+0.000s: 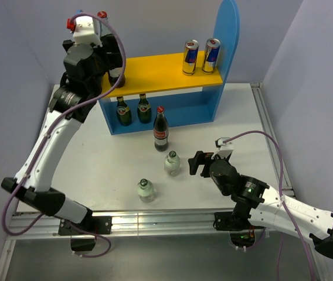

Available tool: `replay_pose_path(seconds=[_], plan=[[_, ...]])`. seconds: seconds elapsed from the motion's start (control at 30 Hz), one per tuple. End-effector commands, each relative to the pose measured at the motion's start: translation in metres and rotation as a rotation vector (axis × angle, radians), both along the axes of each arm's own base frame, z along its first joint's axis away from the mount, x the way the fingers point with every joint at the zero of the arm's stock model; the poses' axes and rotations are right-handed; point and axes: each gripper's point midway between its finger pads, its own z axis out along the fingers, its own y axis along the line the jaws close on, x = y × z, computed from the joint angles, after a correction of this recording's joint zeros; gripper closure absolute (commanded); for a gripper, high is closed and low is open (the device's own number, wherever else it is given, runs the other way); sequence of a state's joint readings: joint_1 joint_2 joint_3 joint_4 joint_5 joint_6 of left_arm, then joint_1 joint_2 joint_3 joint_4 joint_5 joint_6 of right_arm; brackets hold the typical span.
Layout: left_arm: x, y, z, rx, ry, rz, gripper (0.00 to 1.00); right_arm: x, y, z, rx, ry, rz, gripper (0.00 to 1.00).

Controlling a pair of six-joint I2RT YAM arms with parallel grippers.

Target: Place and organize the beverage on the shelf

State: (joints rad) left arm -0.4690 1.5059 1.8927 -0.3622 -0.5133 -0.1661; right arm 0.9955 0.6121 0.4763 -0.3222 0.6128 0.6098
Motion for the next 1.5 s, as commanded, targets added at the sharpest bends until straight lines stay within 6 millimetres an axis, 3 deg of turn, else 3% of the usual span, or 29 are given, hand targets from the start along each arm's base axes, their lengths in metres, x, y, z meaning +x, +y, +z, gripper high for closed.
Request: replay_pose_path(seconds=[0.0,0.03,0.1,0.13,0.17,0.23,0.27,0.33,0.37,0.43,0.47,0.63,0.73,0.9,1.1,1.47], plan=[[-0.037,0.004,0.025,-0.037,-0.058,-0.006,0.01,0.003,0.001,0.005,0.026,-0.018,-0.02,0.0],[-0.052,0.008,0.029,-0.046,-0.064,-0.017,0.01,0.003,0.001,0.004,0.022,-0.016,-0.02,0.0],[-0.066,-0.009,0.009,-0.031,-0.012,-0.089,0.01,0.003,0.001,0.004,0.02,-0.015,-0.022,0.0],[-0.081,-0.014,0.01,-0.04,-0.019,-0.135,0.01,0.003,0.001,0.004,0.018,-0.012,-0.02,0.0],[-0.086,-0.031,-0.018,-0.02,0.038,-0.185,0.01,0.003,0.001,0.003,0.016,-0.013,-0.023,0.0],[-0.104,-0.044,-0.036,-0.028,0.063,-0.269,0.01,0.004,0.0,0.004,0.016,-0.015,-0.029,0.0],[-0.105,-0.054,-0.074,-0.02,0.134,-0.297,0.01,0.004,0.0,0.004,0.015,-0.015,-0.03,0.0],[-0.122,-0.069,-0.098,-0.055,0.166,-0.383,0.01,0.004,0.0,0.004,0.015,-0.014,-0.029,0.0],[-0.125,-0.083,-0.128,-0.082,0.203,-0.431,0.01,0.004,0.001,0.003,0.013,-0.014,-0.028,0.0],[-0.137,-0.096,-0.145,-0.132,0.2,-0.48,0.01,0.004,0.0,0.004,0.015,-0.015,-0.032,0.0],[-0.143,-0.109,-0.17,-0.16,0.222,-0.503,0.01,0.004,-0.001,0.004,0.015,-0.015,-0.034,0.0],[-0.15,-0.135,-0.231,-0.179,0.296,-0.546,0.01,0.003,-0.001,0.004,0.024,-0.016,-0.032,0.0],[-0.15,-0.154,-0.239,-0.193,0.282,-0.585,0.01,0.003,-0.001,0.004,0.026,-0.017,-0.03,0.0],[-0.144,-0.169,-0.253,-0.184,0.285,-0.597,0.01,0.004,-0.001,0.004,0.024,-0.018,-0.033,0.0],[-0.125,-0.188,-0.286,-0.142,0.309,-0.576,0.01,0.003,-0.002,0.004,0.029,-0.02,-0.032,0.0],[-0.094,-0.189,-0.3,-0.096,0.256,-0.465,0.02,0.001,0.001,0.006,0.046,-0.022,-0.01,0.0]])
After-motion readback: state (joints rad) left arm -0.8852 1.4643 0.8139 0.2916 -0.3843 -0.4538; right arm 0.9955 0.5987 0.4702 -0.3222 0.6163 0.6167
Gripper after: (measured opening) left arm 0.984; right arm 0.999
